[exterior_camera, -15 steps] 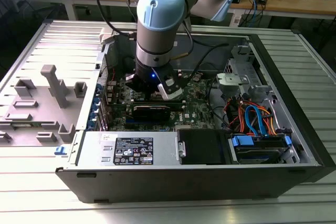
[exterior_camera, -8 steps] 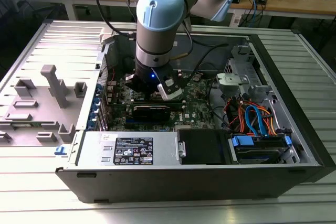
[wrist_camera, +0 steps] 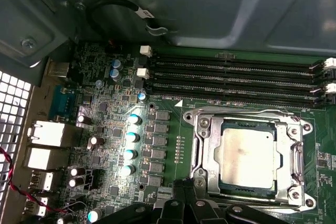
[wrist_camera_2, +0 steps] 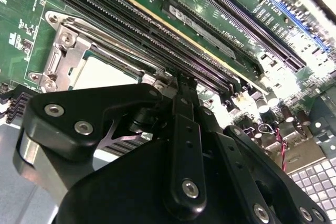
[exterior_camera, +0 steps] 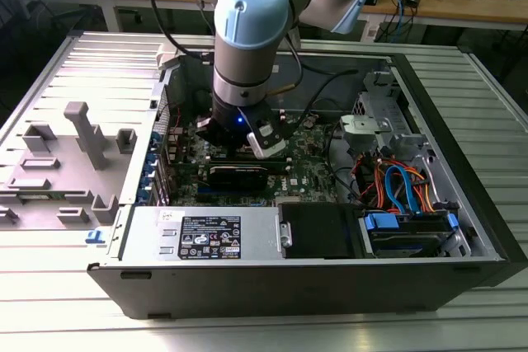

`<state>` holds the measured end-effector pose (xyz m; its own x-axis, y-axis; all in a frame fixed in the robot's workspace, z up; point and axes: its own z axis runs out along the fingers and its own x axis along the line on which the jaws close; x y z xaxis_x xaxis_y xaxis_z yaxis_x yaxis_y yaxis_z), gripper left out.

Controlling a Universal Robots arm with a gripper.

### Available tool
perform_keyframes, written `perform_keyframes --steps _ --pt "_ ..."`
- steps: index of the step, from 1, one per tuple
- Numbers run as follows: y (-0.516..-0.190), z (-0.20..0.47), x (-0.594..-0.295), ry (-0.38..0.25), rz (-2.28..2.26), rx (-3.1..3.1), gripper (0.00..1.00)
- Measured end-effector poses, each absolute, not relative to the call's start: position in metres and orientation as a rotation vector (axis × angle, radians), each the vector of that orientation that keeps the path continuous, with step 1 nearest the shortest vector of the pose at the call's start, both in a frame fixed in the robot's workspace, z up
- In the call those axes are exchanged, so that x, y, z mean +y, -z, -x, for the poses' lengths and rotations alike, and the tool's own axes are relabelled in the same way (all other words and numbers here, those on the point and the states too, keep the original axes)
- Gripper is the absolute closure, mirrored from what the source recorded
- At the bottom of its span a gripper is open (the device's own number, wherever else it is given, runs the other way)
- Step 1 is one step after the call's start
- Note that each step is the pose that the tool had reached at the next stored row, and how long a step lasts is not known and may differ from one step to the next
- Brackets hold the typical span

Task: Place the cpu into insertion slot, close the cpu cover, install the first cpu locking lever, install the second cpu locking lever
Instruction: 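Install the second cpu locking lever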

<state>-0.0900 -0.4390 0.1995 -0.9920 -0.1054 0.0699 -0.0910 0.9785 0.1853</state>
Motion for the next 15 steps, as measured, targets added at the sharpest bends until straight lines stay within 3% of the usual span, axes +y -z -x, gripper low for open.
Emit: perform_keyframes --steps 15 --pt "-0.22 0.091 -0.439 0.272 -0.151 -3.046 0.89"
